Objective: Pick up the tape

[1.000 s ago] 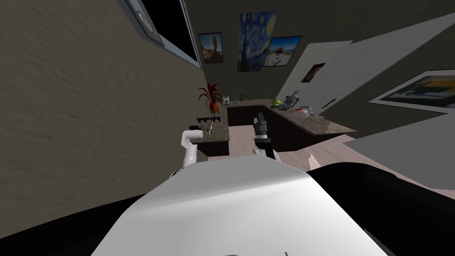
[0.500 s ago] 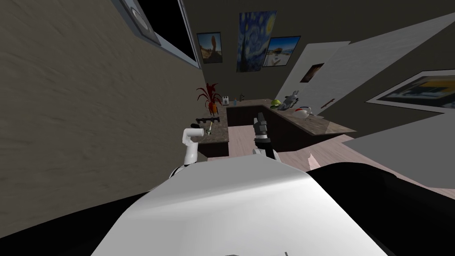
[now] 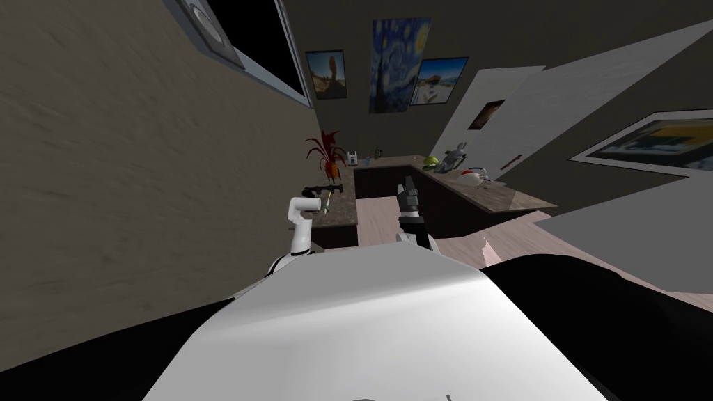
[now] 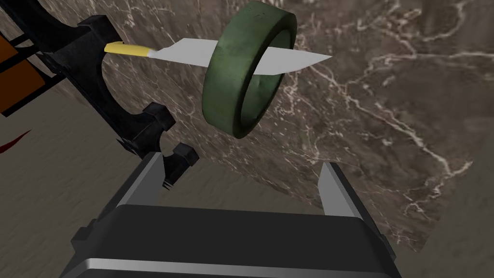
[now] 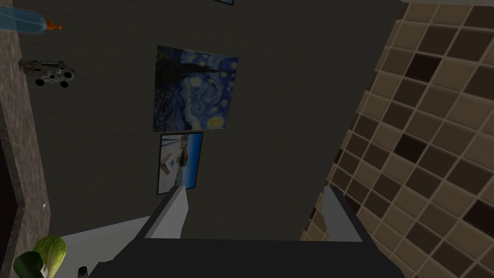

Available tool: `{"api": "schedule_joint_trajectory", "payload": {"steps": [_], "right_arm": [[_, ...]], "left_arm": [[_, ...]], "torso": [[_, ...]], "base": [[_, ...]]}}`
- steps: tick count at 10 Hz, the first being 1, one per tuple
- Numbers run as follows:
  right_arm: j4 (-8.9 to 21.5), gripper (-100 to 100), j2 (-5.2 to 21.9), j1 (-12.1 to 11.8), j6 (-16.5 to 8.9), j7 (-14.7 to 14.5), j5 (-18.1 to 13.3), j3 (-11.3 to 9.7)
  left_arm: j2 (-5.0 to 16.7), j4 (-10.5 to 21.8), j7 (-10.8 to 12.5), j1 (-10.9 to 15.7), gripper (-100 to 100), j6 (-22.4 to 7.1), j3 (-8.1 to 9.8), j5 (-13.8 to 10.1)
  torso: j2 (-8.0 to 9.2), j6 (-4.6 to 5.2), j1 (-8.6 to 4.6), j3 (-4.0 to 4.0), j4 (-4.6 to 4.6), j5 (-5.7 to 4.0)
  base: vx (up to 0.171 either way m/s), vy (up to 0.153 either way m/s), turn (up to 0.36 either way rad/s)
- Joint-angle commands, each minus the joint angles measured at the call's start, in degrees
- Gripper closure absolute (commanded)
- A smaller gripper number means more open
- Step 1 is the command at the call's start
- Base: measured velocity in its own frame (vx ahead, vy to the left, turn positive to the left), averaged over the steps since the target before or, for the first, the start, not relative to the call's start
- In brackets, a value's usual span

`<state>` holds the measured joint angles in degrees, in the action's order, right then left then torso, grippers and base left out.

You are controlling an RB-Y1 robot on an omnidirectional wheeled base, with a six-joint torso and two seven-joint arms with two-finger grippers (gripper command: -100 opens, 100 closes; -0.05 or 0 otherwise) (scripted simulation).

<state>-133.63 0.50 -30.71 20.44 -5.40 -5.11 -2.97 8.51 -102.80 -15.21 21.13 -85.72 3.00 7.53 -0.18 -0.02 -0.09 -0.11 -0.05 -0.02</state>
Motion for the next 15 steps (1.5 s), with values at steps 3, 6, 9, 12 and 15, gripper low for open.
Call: {"api": "schedule_joint_trajectory", "payload": {"steps": [3, 6, 9, 12, 15], "right_arm": [[0.0, 0, 0.0, 0.0, 0.0, 0.0, 0.0, 0.0], [0.0, 0, 0.0, 0.0, 0.0, 0.0, 0.0, 0.0], [0.0, 0, 0.0, 0.0, 0.0, 0.0, 0.0, 0.0], [0.0, 0, 0.0, 0.0, 0.0, 0.0, 0.0, 0.0], [0.0, 0, 0.0, 0.0, 0.0, 0.0, 0.0, 0.0]], "left_arm": [[-0.5, 1.9, -0.3, 2.6, -100, -5.5, -0.41, 1.3], [-0.7, 2.5, -0.4, 3.3, -100, -6.6, -0.5, 1.6], [-0.7, 4.8, 0.0, 3.0, -100, -4.2, -0.56, 1.6], [-0.6, 5.8, 0.1, 2.9, -100, -3.1, -0.51, 1.5], [-0.6, 6.0, 0.2, 2.8, 100, -3.0, -0.49, 1.5]], "torso": [[-0.01, 0.0, 0.0, -0.01, -0.01, 0.0], [0.03, -0.01, 0.04, 0.01, 0.0, 0.01], [0.15, -0.02, 0.11, 0.08, 0.03, 0.03], [0.11, -0.02, 0.16, 0.06, 0.02, 0.04], [0.16, 0.03, 0.09, 0.1, 0.06, 0.03]], "base": [[0.051, -0.019, -0.023], [0.034, -0.008, -0.011], [0.013, 0.004, 0.0], [0.018, 0.012, -0.001], [-0.001, 0.0, 0.003]]}}
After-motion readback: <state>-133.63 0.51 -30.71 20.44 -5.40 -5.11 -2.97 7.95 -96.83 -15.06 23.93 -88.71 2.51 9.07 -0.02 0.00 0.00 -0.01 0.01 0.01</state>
